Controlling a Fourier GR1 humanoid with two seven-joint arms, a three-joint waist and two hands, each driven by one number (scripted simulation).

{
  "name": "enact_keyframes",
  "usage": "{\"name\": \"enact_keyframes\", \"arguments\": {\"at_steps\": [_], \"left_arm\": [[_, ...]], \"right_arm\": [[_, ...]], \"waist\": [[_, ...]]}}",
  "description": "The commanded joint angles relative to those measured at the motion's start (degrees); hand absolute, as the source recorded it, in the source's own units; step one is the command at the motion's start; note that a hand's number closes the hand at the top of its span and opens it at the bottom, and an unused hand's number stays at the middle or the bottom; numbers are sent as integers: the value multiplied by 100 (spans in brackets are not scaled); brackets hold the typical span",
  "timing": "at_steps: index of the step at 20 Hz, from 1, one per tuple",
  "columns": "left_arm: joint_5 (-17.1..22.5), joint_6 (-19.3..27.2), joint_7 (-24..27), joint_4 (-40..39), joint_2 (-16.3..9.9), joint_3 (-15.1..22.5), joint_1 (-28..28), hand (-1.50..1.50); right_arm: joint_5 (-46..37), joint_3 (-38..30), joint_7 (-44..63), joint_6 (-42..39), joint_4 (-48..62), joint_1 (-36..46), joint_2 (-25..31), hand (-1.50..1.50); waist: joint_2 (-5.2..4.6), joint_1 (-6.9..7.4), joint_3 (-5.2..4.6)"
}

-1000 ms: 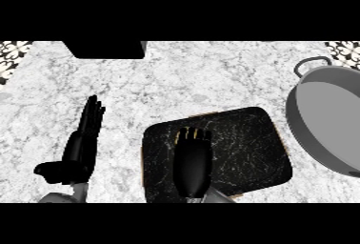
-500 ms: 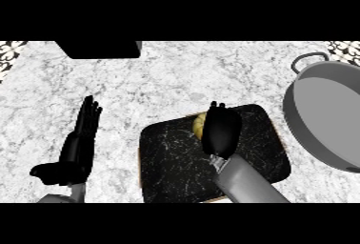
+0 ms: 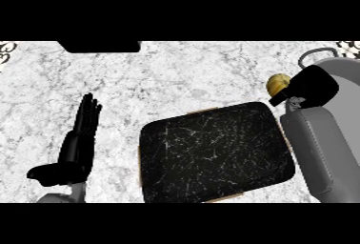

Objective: Pick the squash from the tray and place it in the pot

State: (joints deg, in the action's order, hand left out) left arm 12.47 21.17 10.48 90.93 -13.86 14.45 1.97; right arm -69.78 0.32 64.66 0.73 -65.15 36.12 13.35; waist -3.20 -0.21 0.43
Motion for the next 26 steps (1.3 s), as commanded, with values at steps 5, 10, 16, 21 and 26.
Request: {"name": "enact_keyframes", "arguments": {"at_steps": [5,10,16,21,26], "left_arm": [[-79,-226,-32,49,27,282,257,0],[-125,-277,-55,58,130,456,359,0],[-140,-328,-77,-87,92,442,404,0],[-245,-249,-97,-136,128,488,443,0],[-120,-236,-218,-98,139,337,512,0]], "right_arm": [[-836,-1268,1070,427,1310,1290,1200,150],[-1677,-1405,1378,311,2116,1782,1637,150],[-2340,-1781,1874,404,2739,2103,1881,150],[-2821,-2125,2051,303,3092,2372,2144,150],[-3306,-2569,2054,275,3267,2451,2134,150]], "waist": [[-88,682,-42],[-84,907,-50],[-87,947,-40],[-47,906,-34],[56,743,-36]]}}
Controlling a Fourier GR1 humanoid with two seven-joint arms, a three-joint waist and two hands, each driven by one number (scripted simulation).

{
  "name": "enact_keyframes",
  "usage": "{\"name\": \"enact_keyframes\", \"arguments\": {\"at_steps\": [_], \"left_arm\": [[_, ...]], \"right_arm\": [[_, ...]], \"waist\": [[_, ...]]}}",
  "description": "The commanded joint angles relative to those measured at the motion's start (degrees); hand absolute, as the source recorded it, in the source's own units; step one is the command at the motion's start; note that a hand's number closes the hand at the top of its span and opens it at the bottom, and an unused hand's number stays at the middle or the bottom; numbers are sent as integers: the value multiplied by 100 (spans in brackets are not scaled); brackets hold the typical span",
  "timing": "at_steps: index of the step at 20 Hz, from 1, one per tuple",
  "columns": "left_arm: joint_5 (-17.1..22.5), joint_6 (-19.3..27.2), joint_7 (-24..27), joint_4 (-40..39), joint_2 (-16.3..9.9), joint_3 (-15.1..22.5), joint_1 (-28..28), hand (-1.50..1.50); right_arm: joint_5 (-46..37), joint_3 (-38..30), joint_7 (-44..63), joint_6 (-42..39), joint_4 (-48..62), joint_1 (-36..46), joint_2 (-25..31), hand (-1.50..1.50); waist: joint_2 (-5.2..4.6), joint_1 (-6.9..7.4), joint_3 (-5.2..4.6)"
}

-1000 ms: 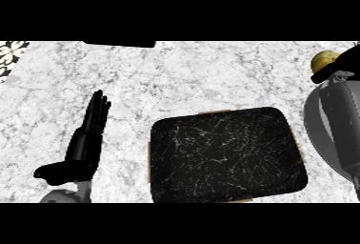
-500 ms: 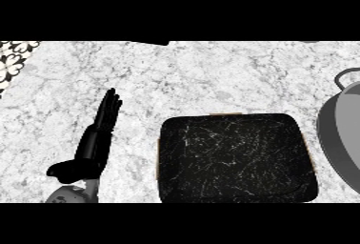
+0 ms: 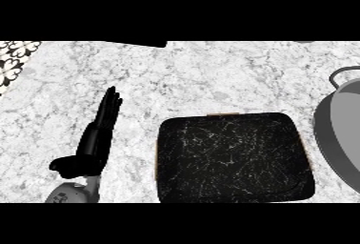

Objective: Pick the squash from the tray and place it in the pot

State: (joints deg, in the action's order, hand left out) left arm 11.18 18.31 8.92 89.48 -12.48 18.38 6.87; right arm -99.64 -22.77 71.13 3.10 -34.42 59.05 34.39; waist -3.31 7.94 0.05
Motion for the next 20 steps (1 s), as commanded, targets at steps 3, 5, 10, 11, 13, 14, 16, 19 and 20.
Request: {"name": "enact_keyframes", "arguments": {"at_steps": [3,5,10,11,13,14,16,19,20], "left_arm": [[25,58,-18,-93,29,-98,-26,0],[52,60,-17,-67,-18,-139,-186,0],[26,44,29,-25,-97,-202,-269,0],[110,49,-191,6,-98,-275,-103,0],[-7,196,92,-169,60,-231,-301,0],[122,12,25,-107,-133,-369,-287,0],[45,114,-75,80,-80,-280,-291,0],[96,-11,-46,171,-218,-320,-540,0],[68,59,193,-122,-83,-384,-501,0]], "right_arm": [[-547,-579,1407,306,217,-54,-139,150],[-750,-740,1407,245,157,-112,-125,150],[-1103,-1241,1407,184,48,-165,-180,150],[-1162,-1375,1408,282,-56,-241,-346,150],[-1186,-1553,1408,450,-201,-342,-510,150],[-1156,-1696,1407,582,-217,-421,-550,150],[-1113,-1989,1407,756,-275,-575,-805,150],[-988,-2236,1407,860,-338,-768,-998,150],[-805,-2428,1158,995,-429,-905,-945,150]], "waist": [[69,-191,6],[142,-281,1],[188,-381,0],[196,-435,3],[227,-524,-2],[225,-514,2],[237,-507,9],[277,-550,6],[277,-666,2]]}}
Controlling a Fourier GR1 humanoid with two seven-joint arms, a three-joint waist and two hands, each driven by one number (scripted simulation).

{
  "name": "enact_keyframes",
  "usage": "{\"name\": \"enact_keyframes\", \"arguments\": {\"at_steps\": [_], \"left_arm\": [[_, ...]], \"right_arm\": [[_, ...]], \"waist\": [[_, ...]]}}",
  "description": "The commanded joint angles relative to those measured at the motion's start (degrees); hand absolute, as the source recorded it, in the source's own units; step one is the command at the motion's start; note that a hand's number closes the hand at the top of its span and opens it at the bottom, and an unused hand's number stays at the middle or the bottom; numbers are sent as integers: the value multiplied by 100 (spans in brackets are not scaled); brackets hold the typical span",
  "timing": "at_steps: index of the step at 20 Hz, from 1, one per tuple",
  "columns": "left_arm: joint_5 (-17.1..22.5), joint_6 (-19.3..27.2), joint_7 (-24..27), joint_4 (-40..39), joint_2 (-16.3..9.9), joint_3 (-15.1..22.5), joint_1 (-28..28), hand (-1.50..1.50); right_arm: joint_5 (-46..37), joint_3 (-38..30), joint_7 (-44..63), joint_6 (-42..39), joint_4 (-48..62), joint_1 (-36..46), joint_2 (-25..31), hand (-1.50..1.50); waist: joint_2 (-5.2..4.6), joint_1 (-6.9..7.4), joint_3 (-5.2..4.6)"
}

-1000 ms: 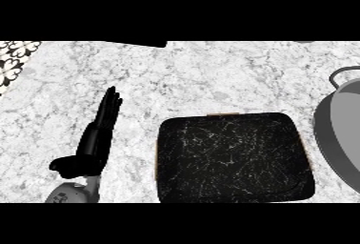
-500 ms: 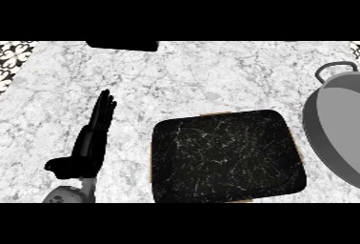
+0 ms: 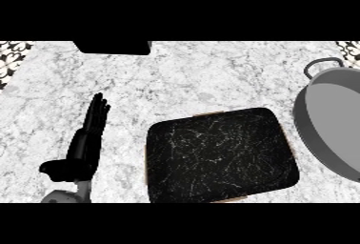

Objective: Pick the squash from the tray and place it in the pot

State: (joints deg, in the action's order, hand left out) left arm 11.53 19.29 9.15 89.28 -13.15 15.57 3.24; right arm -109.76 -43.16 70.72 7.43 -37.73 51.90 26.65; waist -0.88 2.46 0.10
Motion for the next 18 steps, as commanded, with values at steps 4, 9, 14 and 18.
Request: {"name": "enact_keyframes", "arguments": {"at_steps": [4,9,14,18], "left_arm": [[-41,84,-43,-76,90,-51,89,0],[-34,92,-33,106,71,-31,-150,0],[-107,160,-231,121,45,-86,-21,0],[-62,101,-139,64,76,-100,-41,0]], "right_arm": [[280,-871,1279,891,13,-488,-362,150],[582,-1710,1445,1120,-408,-909,-868,-150],[942,-1852,541,1903,-722,-721,-1181,-150],[734,-1759,-87,3141,-1467,-892,-1174,-150]], "waist": [[-20,-95,8],[52,-151,3],[64,-148,0],[44,-125,1]]}}
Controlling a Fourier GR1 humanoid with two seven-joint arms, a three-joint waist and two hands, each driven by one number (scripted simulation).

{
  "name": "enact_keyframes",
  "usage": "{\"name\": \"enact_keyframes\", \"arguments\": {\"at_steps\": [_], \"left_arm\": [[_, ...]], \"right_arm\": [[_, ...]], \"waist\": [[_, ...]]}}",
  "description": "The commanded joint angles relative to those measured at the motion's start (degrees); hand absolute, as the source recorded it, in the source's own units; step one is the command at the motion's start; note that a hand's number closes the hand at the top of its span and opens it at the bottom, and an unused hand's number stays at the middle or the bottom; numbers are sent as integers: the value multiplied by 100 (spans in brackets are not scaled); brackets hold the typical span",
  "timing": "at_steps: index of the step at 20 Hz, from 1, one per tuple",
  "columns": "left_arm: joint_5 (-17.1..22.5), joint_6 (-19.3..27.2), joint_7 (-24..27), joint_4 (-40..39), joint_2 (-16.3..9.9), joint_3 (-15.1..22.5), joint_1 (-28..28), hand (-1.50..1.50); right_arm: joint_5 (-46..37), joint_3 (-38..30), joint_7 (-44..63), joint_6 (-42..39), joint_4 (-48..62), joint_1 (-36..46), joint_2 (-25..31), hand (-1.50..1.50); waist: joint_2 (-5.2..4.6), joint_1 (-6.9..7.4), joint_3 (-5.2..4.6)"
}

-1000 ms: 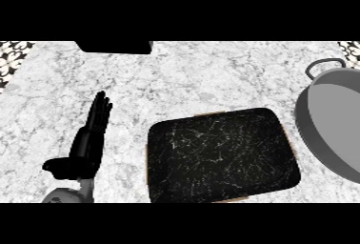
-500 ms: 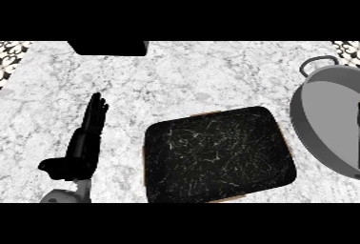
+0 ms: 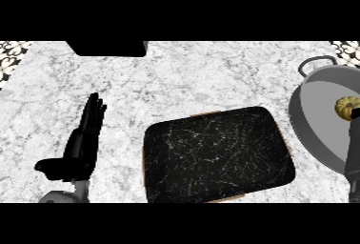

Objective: Pick the squash from the tray and place it in the pot

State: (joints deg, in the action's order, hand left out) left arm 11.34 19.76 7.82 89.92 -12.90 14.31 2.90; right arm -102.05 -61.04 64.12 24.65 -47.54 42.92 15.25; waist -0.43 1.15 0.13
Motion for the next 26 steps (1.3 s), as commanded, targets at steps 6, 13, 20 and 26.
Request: {"name": "enact_keyframes", "arguments": {"at_steps": [6,13,20,26], "left_arm": [[-129,59,40,114,24,87,-138,0],[-23,-118,190,-112,27,-79,-161,0],[-12,-199,41,-179,0,-208,75,0],[-82,-184,111,-74,79,-150,-213,0]], "right_arm": [[-45,-97,141,3223,-1502,-228,-618,-150],[-463,-444,398,4112,-2450,-544,-1499,-150],[-132,438,530,4063,-3332,-1491,-1521,-150],[-26,1160,1138,4074,-3661,-2443,-1526,-150]], "waist": [[29,26,-3],[33,-57,-17],[89,-105,-23],[84,-56,-19]]}}
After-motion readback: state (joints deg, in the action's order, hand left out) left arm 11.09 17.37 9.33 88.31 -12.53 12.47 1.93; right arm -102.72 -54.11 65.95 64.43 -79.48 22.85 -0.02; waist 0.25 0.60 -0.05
